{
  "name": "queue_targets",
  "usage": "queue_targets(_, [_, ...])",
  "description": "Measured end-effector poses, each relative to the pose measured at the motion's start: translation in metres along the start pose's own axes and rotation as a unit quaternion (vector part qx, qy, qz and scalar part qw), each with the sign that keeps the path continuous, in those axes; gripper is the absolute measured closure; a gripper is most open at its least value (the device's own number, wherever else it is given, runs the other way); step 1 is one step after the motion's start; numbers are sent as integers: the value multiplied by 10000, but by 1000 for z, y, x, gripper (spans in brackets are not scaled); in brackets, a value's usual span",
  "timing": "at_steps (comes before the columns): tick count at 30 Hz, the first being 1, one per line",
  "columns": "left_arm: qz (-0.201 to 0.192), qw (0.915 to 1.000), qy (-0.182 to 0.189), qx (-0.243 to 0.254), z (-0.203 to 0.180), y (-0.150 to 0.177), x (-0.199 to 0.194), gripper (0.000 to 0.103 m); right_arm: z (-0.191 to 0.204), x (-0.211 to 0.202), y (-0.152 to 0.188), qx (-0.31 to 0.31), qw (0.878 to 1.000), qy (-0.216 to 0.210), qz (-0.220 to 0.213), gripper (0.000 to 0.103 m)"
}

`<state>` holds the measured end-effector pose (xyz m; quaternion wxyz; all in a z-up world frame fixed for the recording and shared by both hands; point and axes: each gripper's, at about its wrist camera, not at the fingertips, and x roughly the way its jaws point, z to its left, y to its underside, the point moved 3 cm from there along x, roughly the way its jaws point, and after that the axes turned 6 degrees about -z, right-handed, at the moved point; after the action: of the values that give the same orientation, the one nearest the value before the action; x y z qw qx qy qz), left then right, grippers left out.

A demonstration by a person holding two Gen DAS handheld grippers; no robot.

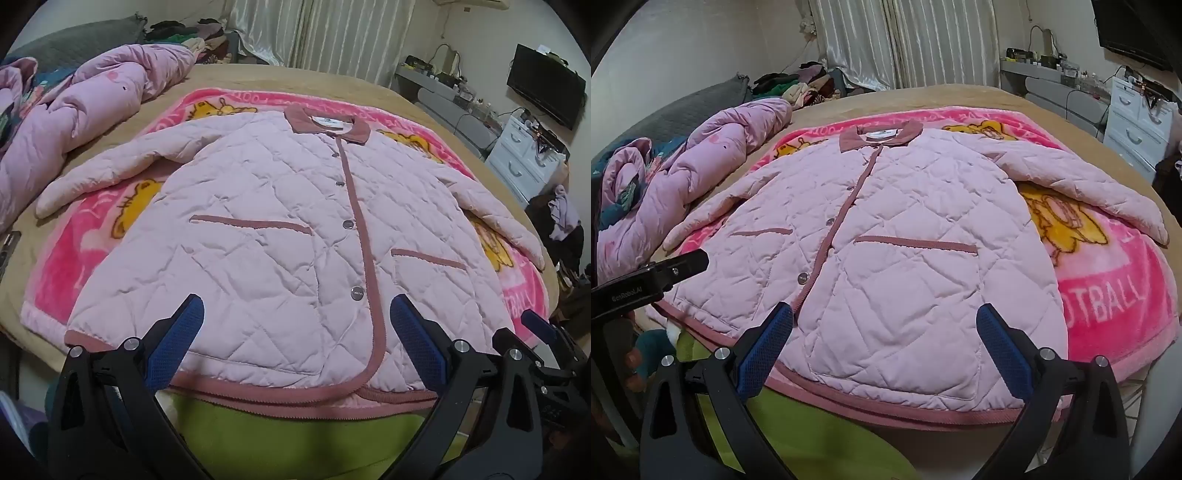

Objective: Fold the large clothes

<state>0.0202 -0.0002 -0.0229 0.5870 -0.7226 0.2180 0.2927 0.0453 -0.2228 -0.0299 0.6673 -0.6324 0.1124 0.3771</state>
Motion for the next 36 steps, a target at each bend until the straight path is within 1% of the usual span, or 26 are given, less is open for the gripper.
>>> queue_targets(2, [3, 10000, 21, -23, 0, 0, 0, 8, -4, 2, 0, -13, 10000, -11, 28, 4])
queue_targets(4, [-4, 10000, 17, -21, 0, 0, 0, 8, -3, 1, 1, -55, 10000, 61, -48, 4])
queue_targets(8, [-19, 10000, 13, -25, 0, 0, 0, 8, 7, -1, 2, -83, 9999, 47, -40, 4])
queue_targets(34, [-33, 10000, 12, 14, 0, -1, 1, 8, 11, 0, 4, -67, 10000, -44, 36, 4])
queue_targets(36, [-41, 10000, 14, 19, 4, -7, -7, 8, 11, 1, 4, -73, 10000, -44, 35, 4])
